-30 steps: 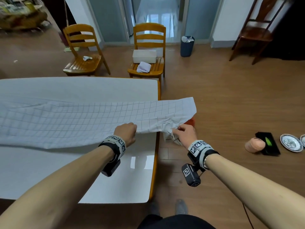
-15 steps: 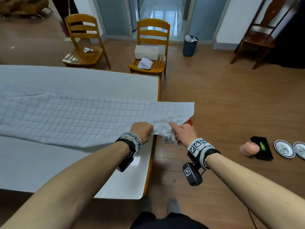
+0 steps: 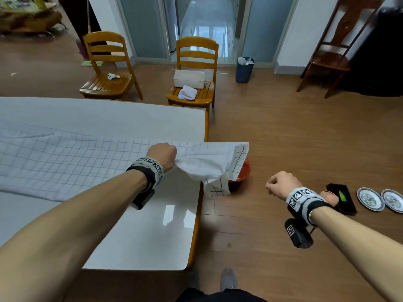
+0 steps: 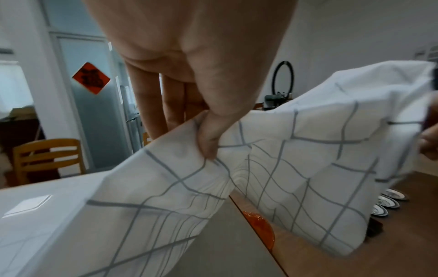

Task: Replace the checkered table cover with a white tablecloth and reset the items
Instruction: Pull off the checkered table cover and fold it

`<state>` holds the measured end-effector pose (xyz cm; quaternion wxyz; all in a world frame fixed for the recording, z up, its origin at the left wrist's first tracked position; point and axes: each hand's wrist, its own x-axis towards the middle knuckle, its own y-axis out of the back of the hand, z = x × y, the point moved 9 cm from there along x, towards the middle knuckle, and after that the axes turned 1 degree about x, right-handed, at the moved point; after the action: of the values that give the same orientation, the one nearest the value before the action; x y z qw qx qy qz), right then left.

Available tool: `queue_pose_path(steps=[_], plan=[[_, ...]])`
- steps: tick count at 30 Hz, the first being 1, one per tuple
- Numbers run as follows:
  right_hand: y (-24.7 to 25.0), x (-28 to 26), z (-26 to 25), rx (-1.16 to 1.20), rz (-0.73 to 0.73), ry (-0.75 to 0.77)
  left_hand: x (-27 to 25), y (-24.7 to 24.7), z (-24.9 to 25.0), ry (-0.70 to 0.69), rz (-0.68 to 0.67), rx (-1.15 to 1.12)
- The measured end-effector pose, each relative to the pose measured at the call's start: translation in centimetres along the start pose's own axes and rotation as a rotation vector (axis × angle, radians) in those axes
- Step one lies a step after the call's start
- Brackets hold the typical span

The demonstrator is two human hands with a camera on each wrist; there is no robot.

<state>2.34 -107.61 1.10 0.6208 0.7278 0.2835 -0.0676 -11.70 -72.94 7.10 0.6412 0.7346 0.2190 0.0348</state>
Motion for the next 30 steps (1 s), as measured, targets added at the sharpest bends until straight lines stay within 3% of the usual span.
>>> queue_pose_path(steps=[3,8,14,17,24,30], plan=[[-0.9,0.7,-0.9,0.282,-0.081,0.087,0.4,0.8,0.7,-0.004,0.027,-0.090],[-2.3,-0.1,-7.3,0.473,-0.127,0.270,1.5,1.1,3.5,-0.043,0.055,-0.107],[-2.1,0.2,-10.1,0.672,-0.027,0.273,1.8,2.1,3.7,-0.070,0.103,-0.077],[-0.9,0.5,-11.1,0.733,0.098,0.295,1.8,3.1,2.9,-0.076,0.114,-0.082],[3.3,-0.1,-11.4,0.545,0.248,0.390,2.0,5.2,1.7,-0.086,0.122,-0.066],[4.3,0.8,-9.0,0.556,0.226,0.374,1.6,3.9,2.3,-0.098,0.070,-0.052]])
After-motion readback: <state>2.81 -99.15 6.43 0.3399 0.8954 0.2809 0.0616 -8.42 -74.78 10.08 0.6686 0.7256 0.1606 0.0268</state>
